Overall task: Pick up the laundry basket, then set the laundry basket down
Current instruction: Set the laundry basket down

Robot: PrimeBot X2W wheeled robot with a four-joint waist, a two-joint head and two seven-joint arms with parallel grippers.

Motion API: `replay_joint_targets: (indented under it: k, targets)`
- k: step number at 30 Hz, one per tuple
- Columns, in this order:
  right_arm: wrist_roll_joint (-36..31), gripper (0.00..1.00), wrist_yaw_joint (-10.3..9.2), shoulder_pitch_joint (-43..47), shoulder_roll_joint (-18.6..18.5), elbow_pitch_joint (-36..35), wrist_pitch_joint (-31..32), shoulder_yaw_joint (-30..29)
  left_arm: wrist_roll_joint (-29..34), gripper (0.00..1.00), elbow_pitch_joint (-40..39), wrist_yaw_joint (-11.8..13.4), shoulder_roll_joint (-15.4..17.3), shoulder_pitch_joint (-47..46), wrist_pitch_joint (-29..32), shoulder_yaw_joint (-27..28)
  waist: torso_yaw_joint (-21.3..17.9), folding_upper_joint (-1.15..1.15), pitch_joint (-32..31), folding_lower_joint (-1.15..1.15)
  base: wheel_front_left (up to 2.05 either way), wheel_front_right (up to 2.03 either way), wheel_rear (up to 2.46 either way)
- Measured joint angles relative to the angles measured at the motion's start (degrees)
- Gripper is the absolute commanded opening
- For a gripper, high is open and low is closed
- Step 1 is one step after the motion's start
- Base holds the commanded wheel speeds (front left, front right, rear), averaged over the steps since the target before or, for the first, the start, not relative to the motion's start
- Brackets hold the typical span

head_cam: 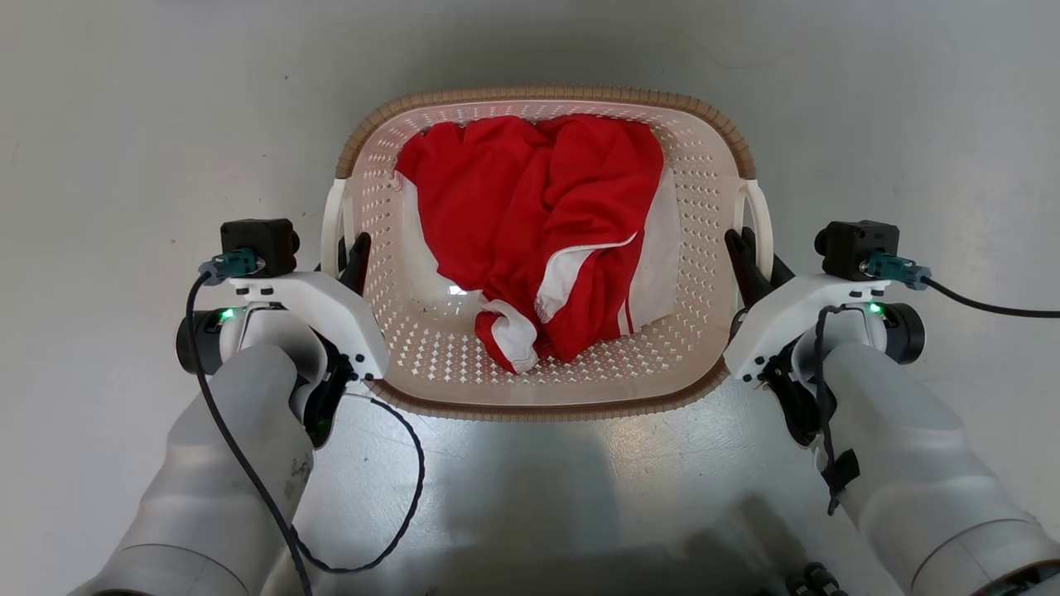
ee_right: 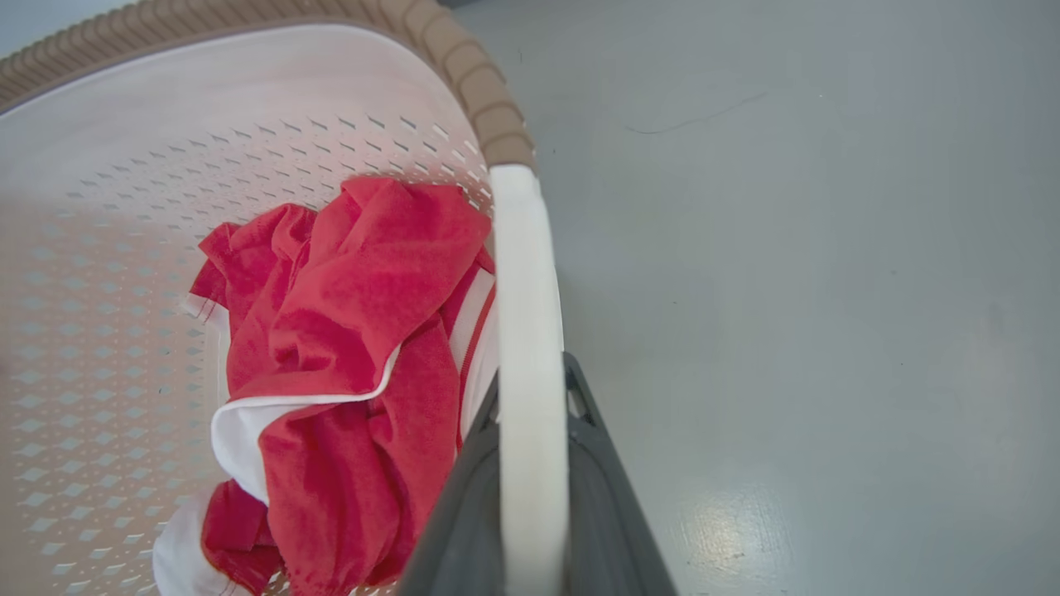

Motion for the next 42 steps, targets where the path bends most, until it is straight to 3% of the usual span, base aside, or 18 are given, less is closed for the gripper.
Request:
replay_joint_targets:
  k: [2, 3, 4, 5, 6, 7, 26, 42]
  targets:
    - [-0.7, 0.00, 0.00, 0.0, 0.2, 0.2, 0.0, -0.7, 0.6, 0.00, 0.2, 0.0, -0.2, 0.0, 0.0, 0.7, 0.0, 0.00, 0.0, 0.00, 0.00, 0.00, 0.00]
    - [-1.0, 0.08, 0.00, 0.0, 0.3, 0.2, 0.0, -1.0, 0.9, 0.00, 0.4, 0.0, -0.3, 0.0, 0.0, 1.0, 0.0, 0.00, 0.0, 0.00, 0.00, 0.00, 0.00]
    - [-1.1, 0.23, 0.00, 0.0, 0.4, 0.3, 0.0, -1.3, 1.0, 0.06, 0.5, 0.0, -0.4, 0.0, 0.0, 1.2, 0.1, 0.00, 0.0, 0.00, 0.00, 0.00, 0.00]
    - [-1.2, 0.36, 0.00, 0.0, 0.4, 0.6, 0.0, -1.5, 1.3, 0.39, 0.6, 0.0, -0.5, 0.0, 0.0, 1.6, 0.1, 0.00, 0.0, 0.00, 0.00, 0.00, 0.00]
    - [-1.4, 0.78, -0.01, 0.0, 0.4, 0.8, 0.0, -1.7, 1.3, 0.55, 0.7, -0.2, -0.5, 0.0, -0.1, 2.1, 0.1, 0.00, 0.0, 0.00, 0.00, 0.00, 0.00]
    - [-1.4, 1.00, -0.02, 0.1, 0.3, 1.0, 0.0, -1.9, 1.4, 1.00, 0.7, -0.5, -0.4, 0.0, -0.3, 2.5, 0.1, 0.00, -0.1, 0.00, 0.00, 0.00, 0.00]
    - [-4.4, 1.00, -0.02, 1.4, 0.3, 0.4, 0.0, -5.0, 2.4, 1.00, 1.8, -0.5, -1.4, 0.2, -0.5, 4.0, 0.0, 0.00, -2.7, 0.00, 0.00, 0.00, 0.00]
    - [-5.5, 1.00, -0.02, 9.4, 0.0, -4.3, 0.0, -7.2, 4.5, 1.00, -3.2, -0.5, 0.1, 9.4, -0.5, 6.1, -0.9, 0.00, -14.7, 0.00, 0.00, 0.00, 0.00]
